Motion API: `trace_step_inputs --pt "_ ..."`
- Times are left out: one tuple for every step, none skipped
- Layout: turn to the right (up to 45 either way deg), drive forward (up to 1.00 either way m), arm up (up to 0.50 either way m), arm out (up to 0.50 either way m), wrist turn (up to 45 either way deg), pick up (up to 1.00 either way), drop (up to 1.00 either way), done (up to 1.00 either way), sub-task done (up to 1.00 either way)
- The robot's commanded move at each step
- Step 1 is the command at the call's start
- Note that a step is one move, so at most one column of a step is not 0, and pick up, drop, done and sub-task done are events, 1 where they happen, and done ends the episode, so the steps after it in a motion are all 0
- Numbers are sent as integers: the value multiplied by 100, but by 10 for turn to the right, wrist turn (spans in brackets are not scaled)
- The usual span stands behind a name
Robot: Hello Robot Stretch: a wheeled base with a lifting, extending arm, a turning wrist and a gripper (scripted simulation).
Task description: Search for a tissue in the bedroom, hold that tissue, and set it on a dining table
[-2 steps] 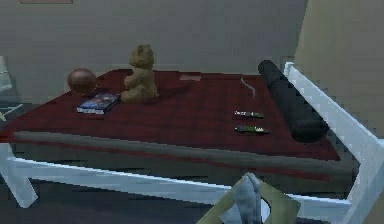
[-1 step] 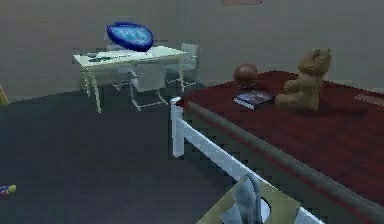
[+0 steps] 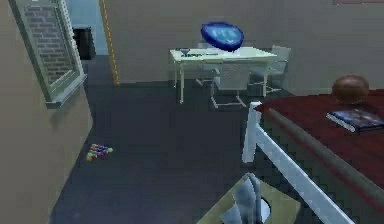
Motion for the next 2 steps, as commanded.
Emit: trace_step_inputs --pt "0 100 0 0 0 0 0 0 0" --pt "0 100 0 0 0 0 0 0 0"
